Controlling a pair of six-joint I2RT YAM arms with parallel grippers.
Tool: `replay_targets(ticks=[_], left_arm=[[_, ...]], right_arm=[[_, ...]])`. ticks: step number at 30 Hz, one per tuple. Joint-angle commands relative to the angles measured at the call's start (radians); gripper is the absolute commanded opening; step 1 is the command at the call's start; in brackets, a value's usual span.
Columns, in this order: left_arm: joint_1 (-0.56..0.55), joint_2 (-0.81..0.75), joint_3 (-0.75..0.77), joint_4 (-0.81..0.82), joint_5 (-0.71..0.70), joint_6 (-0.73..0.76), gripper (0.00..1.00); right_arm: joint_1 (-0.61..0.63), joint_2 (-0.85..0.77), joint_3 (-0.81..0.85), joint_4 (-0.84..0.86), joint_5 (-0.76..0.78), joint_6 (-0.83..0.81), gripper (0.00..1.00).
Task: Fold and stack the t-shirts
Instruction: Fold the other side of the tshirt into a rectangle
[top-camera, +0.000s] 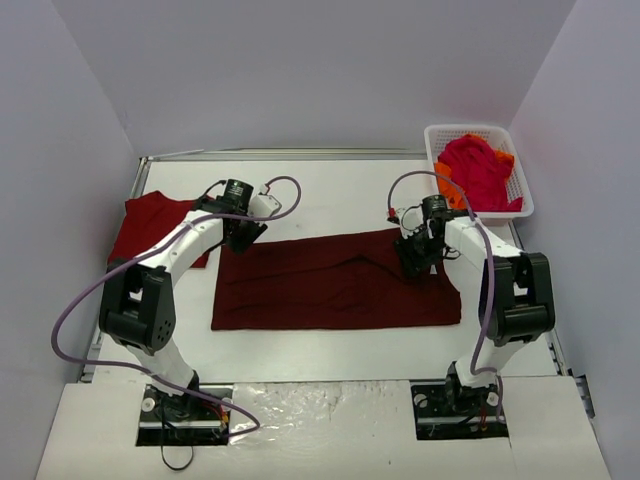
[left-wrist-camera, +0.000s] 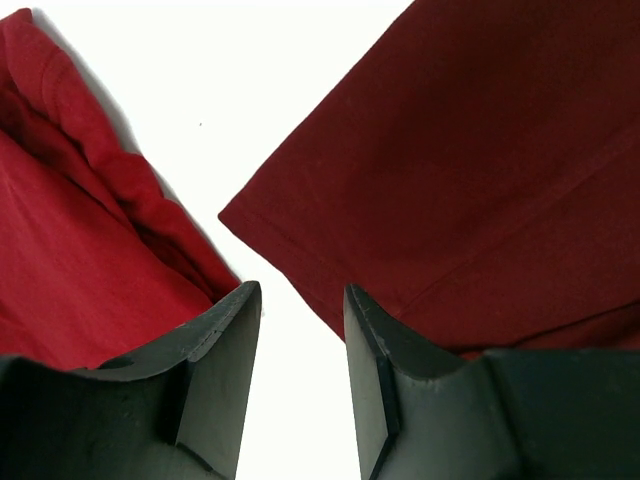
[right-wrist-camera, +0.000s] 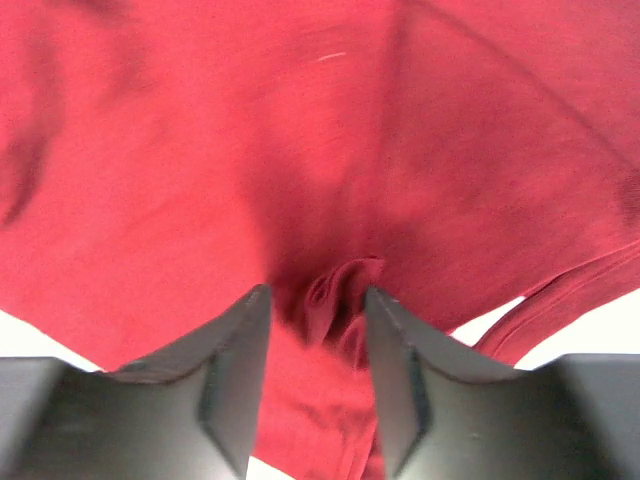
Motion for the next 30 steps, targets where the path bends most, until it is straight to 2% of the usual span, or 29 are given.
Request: replay_targets(ticks=[1, 2, 8, 11, 15, 21, 30], left_arm=[[-0.001, -0.04, -0.001, -0.017, 0.001, -0.01, 0.38], [0.001, -0.04, -0.002, -0.014, 0.0, -0.012, 0.38], [0.025, -0.064, -0.001, -0.008, 0.015, -0.022, 0.38], [0.056, -0.067, 0.027, -0.031, 0.04, -0.028, 0.38], [0.09, -0.061, 0.053, -0.056, 0.04, -0.025, 0.38], [0.131, -0.072, 0.038, -0.057, 0.046, -0.028, 0.38], [0.154, -0.076, 0.018, -0.049, 0.024, -0.027, 0.37]], right_arm=[[0.002, -0.115, 0.089, -0.167, -0.167, -0.087, 0.43], [0.002, -0.134, 0.105, -0.201, -0.202, -0.095, 0.5], [0.002, -0.167, 0.21, -0.199, -0.176, -0.112, 0.58], [0.0, -0.115, 0.254, -0.197, -0.133, -0.114, 0.56], [-0.001, 0.037, 0.328, -0.183, -0.107, -0.098, 0.5], [-0.003, 0.233, 0.418, -0.175, -0.162, -0.103, 0.41], [-0.003, 0.364, 0.553, -0.179, -0.191, -0.104, 0.39]])
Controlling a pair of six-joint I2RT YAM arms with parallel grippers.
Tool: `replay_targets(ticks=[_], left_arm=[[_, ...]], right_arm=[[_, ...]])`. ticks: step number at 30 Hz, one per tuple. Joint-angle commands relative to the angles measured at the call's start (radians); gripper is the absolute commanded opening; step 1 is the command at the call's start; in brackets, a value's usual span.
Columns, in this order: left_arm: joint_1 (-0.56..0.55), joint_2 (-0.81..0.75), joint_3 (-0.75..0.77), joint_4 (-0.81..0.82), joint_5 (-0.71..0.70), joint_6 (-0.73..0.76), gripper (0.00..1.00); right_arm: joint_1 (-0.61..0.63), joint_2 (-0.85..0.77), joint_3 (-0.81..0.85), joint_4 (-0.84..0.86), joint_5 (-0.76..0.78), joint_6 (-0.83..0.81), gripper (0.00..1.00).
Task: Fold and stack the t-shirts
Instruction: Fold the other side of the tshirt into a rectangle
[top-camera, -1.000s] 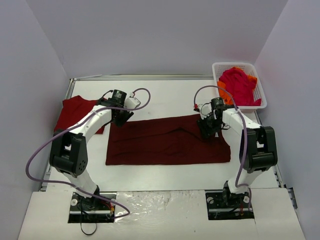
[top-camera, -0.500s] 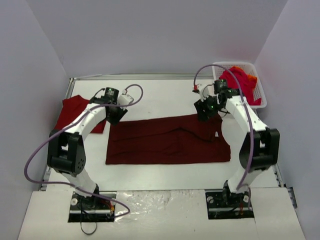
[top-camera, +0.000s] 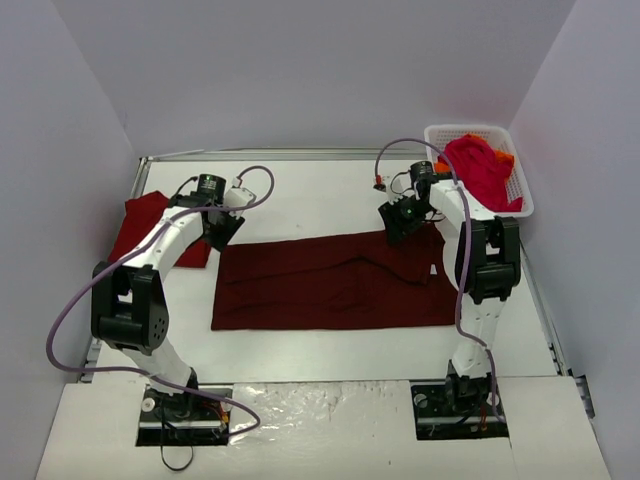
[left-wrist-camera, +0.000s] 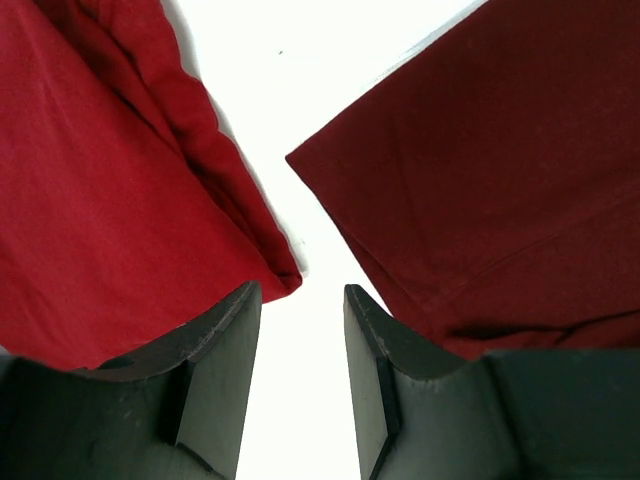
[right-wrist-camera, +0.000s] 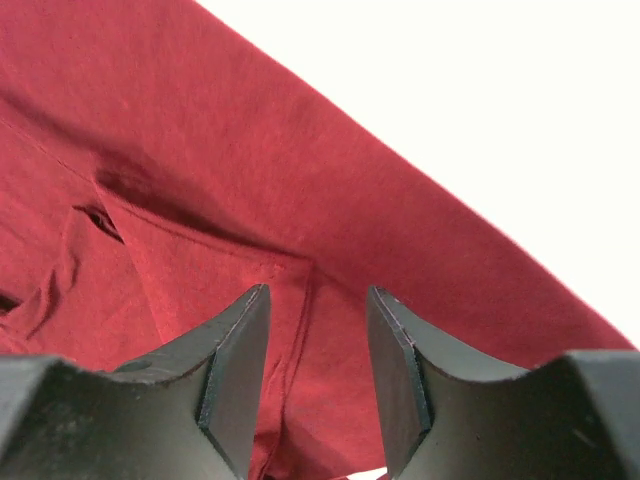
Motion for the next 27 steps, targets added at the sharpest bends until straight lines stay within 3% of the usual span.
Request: replay_targets(ticks=[1, 27], left_arm=[[0.01, -0.055, 0.01, -0.012, -0.01, -0.015, 0.38], [0.011, -0.05, -0.022, 0.007, 0.008, -0.025, 0.37]], right_arm=[[-0.001, 0.003, 0.061, -0.031, -0.034, -0.008, 0.39], [0.022, 0.049, -0.026, -0.042, -0.042, -0.022, 0.38]])
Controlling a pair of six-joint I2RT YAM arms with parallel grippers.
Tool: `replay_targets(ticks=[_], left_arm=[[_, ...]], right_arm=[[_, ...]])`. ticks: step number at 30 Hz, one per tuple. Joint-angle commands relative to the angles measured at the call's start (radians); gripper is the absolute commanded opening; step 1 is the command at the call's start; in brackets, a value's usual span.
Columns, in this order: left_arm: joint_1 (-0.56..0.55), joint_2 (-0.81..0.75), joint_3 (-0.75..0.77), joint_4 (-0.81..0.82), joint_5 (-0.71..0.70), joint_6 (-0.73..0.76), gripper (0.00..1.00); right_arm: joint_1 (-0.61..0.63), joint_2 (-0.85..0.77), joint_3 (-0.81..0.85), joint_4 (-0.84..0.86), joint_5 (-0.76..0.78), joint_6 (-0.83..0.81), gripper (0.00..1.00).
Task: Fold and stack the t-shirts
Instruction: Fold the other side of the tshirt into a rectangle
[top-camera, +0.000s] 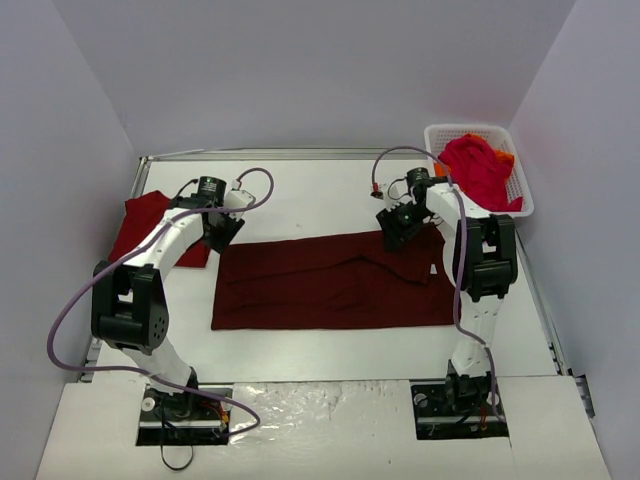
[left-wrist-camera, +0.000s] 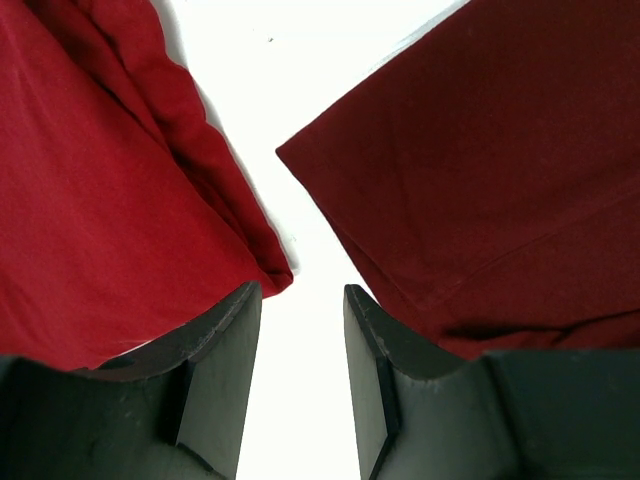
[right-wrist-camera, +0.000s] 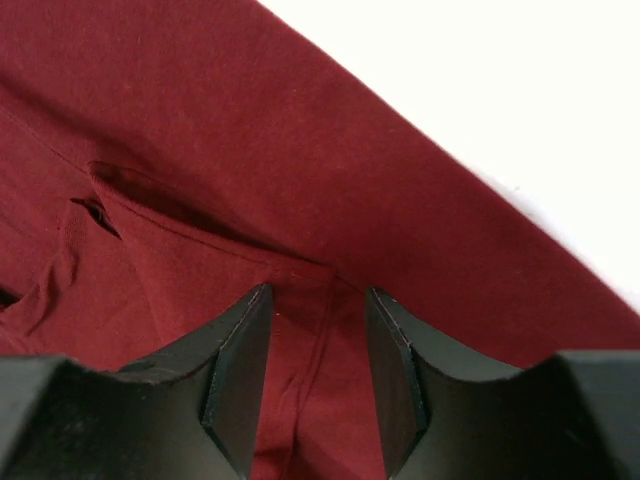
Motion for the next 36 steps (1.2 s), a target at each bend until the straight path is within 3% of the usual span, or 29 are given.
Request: replay_targets(ticks=[1, 8, 14, 21, 26, 36], left_arm=[[0.009, -0.05, -0.001, -0.002, 0.007, -0.011, 0.37], [0.009, -0.045, -0.007, 0.001, 0.009, -0.012, 0.37], [0.009, -0.045, -0.01, 0.003, 0.01, -0.009, 0.37], [0.009, -0.053, -0.008, 0.001, 0.015, -0.011, 0.37], [0.009, -0.067, -0.005, -0.004, 0.019, -0.011, 0.37], [0.008, -0.085, 0.002, -0.013, 0.025, -0.011, 0.37]], right_arm=[[0.011, 0.024, -0.018, -0.042, -0.022, -0.015, 0.38], [0.019, 0.027, -0.038, -0.042, -0.017, -0.018, 0.34], [0.019, 0.027, -0.041, -0.043, -0.019, -0.015, 0.13], [0.02, -0.015, -0.04, -0.045, -0.006, -0.004, 0.12], [0.025, -0.077, -0.046, -0.054, 0.0, 0.002, 0.0], [0.074, -0.2, -0.067, -0.091, 0.006, 0.005, 0.0]])
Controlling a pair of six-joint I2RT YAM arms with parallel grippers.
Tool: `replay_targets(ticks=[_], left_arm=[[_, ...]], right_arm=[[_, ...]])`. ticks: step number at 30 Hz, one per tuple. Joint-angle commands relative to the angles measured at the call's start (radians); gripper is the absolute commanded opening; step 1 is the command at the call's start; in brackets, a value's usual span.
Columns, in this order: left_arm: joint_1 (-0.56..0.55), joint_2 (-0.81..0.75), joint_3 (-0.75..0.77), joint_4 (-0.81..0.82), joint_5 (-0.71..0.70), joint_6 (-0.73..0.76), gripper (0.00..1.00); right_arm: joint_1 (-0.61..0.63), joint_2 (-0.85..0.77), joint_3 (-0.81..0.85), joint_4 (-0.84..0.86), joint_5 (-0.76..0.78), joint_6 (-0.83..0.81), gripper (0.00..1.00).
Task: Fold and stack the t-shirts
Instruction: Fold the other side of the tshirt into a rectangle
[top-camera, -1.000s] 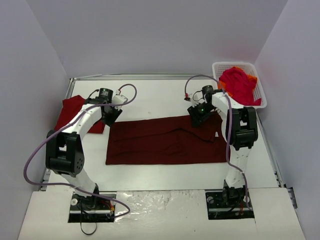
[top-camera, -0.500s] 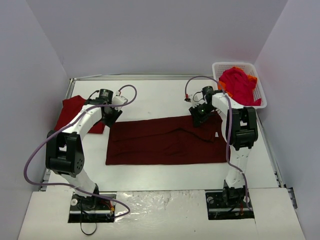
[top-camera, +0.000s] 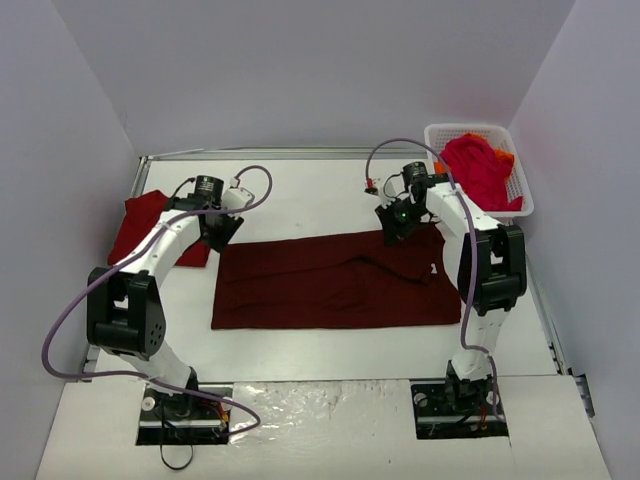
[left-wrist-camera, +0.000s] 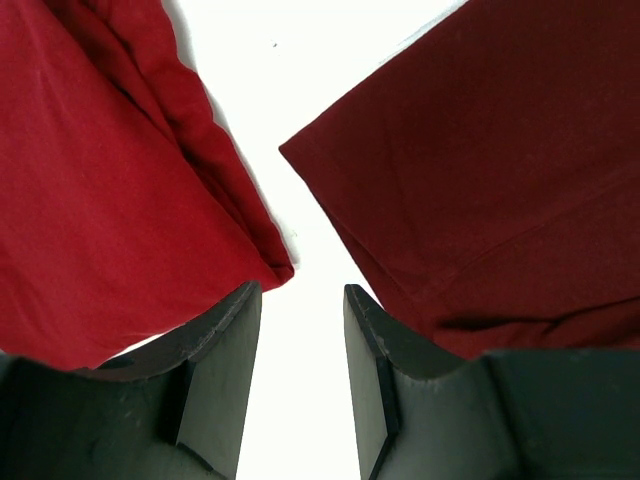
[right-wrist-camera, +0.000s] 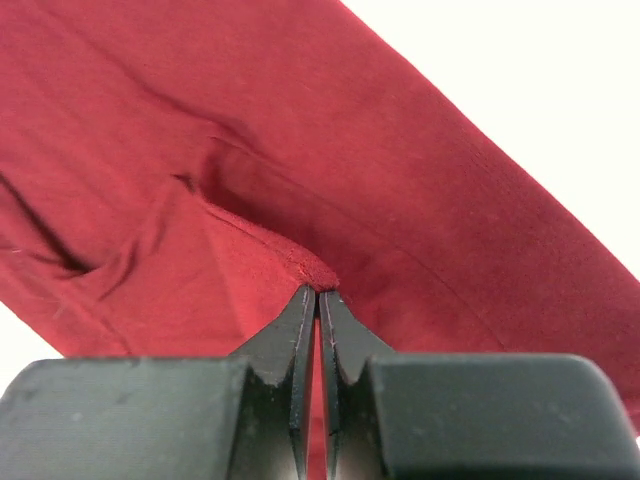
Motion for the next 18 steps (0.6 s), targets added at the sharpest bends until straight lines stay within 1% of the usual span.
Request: replay_targets(ticks=[1, 9, 18], left_arm=[[0.008, -0.043, 0.019, -0.017, 0.017, -0.011, 0.37], [0.006, -0.046, 0.022, -0.023, 0.018, -0.012, 0.37], [0.006, -0.049, 0.021, -0.023, 0.017, -0.011, 0.37]], right_arm=[[0.027, -0.072, -0.021, -0.066, 0.001, 0.008, 0.0], [0.076, -0.129, -0.056, -0.104, 0.018, -0.003, 0.0], [0.098, -0.177, -0.086, -0.135, 0.018, -0.014, 0.0]])
